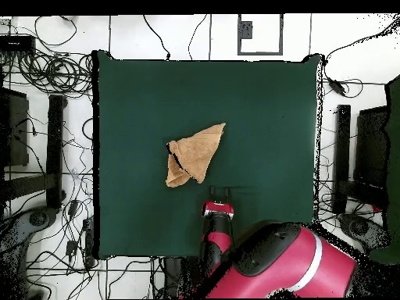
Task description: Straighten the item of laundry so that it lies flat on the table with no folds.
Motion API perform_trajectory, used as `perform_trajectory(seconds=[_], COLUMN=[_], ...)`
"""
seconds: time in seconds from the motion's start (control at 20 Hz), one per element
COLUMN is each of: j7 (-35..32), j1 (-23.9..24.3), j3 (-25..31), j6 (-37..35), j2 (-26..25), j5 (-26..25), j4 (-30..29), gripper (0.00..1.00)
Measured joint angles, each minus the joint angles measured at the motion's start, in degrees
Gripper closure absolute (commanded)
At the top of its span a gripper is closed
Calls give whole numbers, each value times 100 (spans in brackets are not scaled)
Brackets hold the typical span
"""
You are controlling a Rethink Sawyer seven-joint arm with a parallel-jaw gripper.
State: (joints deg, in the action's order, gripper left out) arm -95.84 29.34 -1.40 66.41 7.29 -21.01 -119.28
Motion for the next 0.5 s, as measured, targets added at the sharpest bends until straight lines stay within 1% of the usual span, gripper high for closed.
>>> perform_trajectory(seconds=[0.2,0.25,0.45,0.5], j7=[0,0,0,0], j1=[-70,-119,-258,-299], j3=[2,2,5,7], j6=[-14,-66,-379,-586], j2=[40,81,271,373], j5=[162,266,534,598], j4=[-50,-82,-170,-193], gripper=[0,0,0,0])
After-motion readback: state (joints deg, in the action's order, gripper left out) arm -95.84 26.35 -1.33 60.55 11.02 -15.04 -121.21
